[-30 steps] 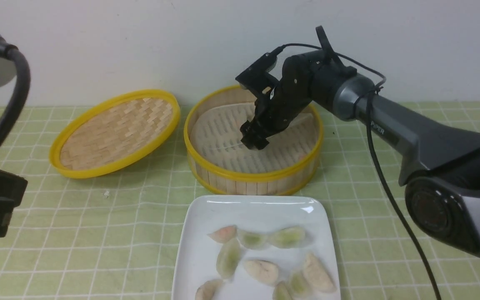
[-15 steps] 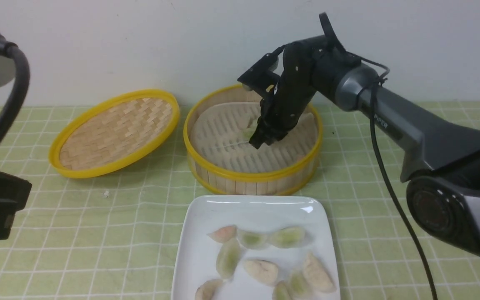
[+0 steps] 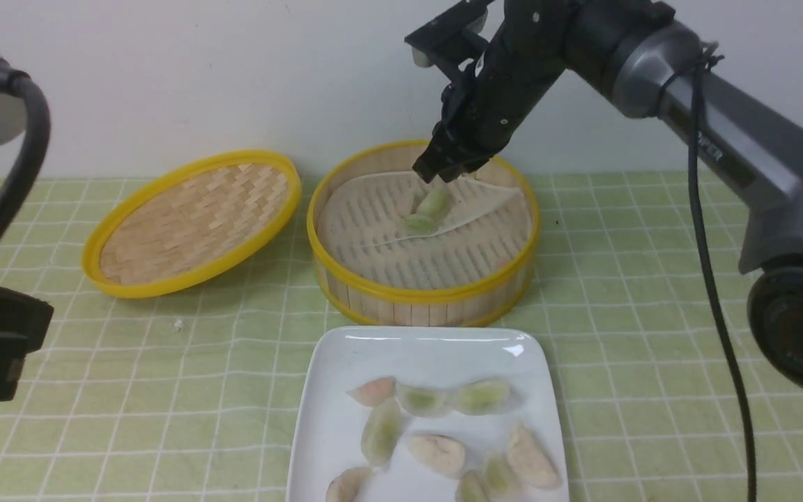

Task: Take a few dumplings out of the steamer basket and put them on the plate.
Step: Use the right arm to grab a dumpling from inside the steamer

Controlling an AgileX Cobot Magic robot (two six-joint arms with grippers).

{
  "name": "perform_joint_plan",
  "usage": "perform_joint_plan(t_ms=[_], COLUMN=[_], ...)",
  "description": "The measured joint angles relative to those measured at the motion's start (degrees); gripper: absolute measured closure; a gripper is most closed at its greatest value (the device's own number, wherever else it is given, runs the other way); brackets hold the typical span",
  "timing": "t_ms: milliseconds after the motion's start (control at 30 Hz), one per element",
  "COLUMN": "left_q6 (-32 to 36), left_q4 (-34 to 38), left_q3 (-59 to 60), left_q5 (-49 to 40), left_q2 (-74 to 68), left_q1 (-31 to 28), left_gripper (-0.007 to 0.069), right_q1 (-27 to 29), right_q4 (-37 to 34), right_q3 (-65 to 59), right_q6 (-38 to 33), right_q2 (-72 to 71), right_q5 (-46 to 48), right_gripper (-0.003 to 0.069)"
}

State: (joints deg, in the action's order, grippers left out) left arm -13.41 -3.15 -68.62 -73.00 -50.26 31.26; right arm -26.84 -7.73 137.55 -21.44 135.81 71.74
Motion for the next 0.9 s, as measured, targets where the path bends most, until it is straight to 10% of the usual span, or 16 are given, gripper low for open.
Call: perform_joint_plan(t_ms=[333,567,900], left_q6=[0.0,0.0,-0.1], left_q4=[0.0,0.0,0.0], left_q3=[0.0,0.0,0.0], left_q5=[0.0,0.0,0.0], left_q2=[0.1,0.3,0.3], left_q1=[0.0,0.0,0.0], left_gripper=[0.0631,0.0631,0.0631], right_q1=[3.4,10.2,10.9], right_q4=[-2.7,-19.3,-24.9], right_q3=[-0.4,-0.4,-0.1], right_q6=[0.2,1.2,-8.2], right_q2=[5.1,5.9,10.7], right_q5=[-9.3,-16.5,-19.5], right_gripper=[0.0508,0.0281,0.0197])
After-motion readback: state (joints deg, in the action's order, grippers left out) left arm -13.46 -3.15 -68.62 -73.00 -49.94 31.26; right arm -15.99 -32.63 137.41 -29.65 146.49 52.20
